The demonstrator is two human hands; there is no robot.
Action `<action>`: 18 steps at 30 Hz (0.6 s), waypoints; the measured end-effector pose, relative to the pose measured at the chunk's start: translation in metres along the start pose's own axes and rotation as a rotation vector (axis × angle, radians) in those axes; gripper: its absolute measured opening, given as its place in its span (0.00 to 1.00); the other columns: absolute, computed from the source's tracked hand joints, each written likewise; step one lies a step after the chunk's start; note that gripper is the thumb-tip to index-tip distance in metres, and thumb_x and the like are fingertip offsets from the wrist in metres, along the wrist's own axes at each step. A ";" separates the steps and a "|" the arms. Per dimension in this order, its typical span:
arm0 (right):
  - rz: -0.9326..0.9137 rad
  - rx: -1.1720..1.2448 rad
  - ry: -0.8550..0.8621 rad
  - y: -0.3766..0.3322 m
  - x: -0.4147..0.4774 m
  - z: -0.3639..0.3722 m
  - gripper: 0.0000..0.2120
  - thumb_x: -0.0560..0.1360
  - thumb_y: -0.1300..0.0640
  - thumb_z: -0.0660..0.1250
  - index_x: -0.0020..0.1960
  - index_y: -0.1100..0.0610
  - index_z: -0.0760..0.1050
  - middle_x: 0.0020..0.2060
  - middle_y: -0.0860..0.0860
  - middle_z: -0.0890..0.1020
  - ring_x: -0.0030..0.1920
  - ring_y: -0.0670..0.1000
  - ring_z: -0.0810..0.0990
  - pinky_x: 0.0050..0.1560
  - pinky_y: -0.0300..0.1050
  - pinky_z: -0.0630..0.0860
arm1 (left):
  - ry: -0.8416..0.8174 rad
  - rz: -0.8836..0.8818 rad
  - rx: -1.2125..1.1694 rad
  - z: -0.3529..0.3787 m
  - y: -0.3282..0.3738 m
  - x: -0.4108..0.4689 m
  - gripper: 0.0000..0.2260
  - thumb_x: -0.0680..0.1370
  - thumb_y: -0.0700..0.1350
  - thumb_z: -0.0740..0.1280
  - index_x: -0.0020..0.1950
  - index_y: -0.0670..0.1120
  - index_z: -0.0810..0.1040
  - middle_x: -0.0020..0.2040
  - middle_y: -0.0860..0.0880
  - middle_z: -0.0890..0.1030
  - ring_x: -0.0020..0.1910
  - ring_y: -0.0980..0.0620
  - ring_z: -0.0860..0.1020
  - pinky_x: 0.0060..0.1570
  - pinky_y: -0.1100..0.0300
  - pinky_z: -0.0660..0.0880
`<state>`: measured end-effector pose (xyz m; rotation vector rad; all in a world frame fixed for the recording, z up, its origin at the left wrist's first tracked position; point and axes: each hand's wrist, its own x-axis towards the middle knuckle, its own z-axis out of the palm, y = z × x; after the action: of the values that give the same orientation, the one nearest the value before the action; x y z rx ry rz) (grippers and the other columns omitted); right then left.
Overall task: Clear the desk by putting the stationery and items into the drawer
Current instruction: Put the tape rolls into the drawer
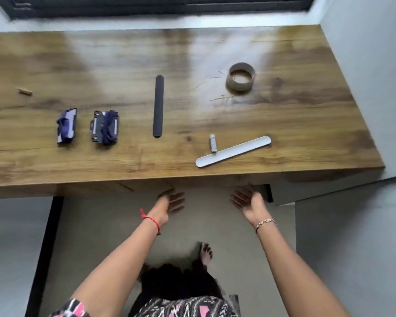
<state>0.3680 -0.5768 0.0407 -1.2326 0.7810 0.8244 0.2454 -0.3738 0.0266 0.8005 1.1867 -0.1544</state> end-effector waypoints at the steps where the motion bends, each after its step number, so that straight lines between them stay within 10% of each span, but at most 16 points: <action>1: 0.023 0.082 0.002 -0.003 0.008 -0.002 0.16 0.79 0.50 0.55 0.37 0.59 0.70 0.32 0.57 0.77 0.34 0.56 0.76 0.44 0.50 0.74 | 0.010 -0.020 -0.140 0.004 0.000 0.005 0.08 0.80 0.43 0.55 0.45 0.47 0.72 0.44 0.46 0.78 0.42 0.48 0.76 0.39 0.55 0.75; 6: 0.052 0.377 -0.058 -0.012 0.040 -0.010 0.21 0.74 0.39 0.57 0.44 0.58 0.72 0.44 0.56 0.76 0.53 0.57 0.73 0.69 0.55 0.64 | 0.023 -0.027 -0.531 0.020 -0.004 0.020 0.10 0.80 0.49 0.53 0.53 0.52 0.72 0.63 0.38 0.69 0.64 0.41 0.69 0.61 0.45 0.65; 13: 0.070 0.643 -0.158 -0.010 0.070 -0.019 0.21 0.71 0.36 0.58 0.40 0.54 0.72 0.39 0.52 0.78 0.49 0.55 0.76 0.55 0.56 0.69 | -0.013 0.052 -0.804 0.026 -0.017 0.043 0.13 0.74 0.63 0.56 0.43 0.55 0.72 0.45 0.47 0.75 0.49 0.47 0.76 0.64 0.46 0.61; 18: 0.050 0.594 -0.180 -0.004 0.075 -0.022 0.25 0.74 0.33 0.54 0.46 0.55 0.72 0.56 0.56 0.76 0.66 0.58 0.68 0.64 0.58 0.65 | 0.007 0.126 -0.767 0.036 -0.027 0.050 0.25 0.75 0.69 0.50 0.63 0.55 0.70 0.52 0.49 0.76 0.65 0.48 0.70 0.67 0.48 0.60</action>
<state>0.4068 -0.5911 -0.0257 -0.6056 0.8326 0.6638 0.2792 -0.4012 -0.0243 0.1944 1.0785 0.3923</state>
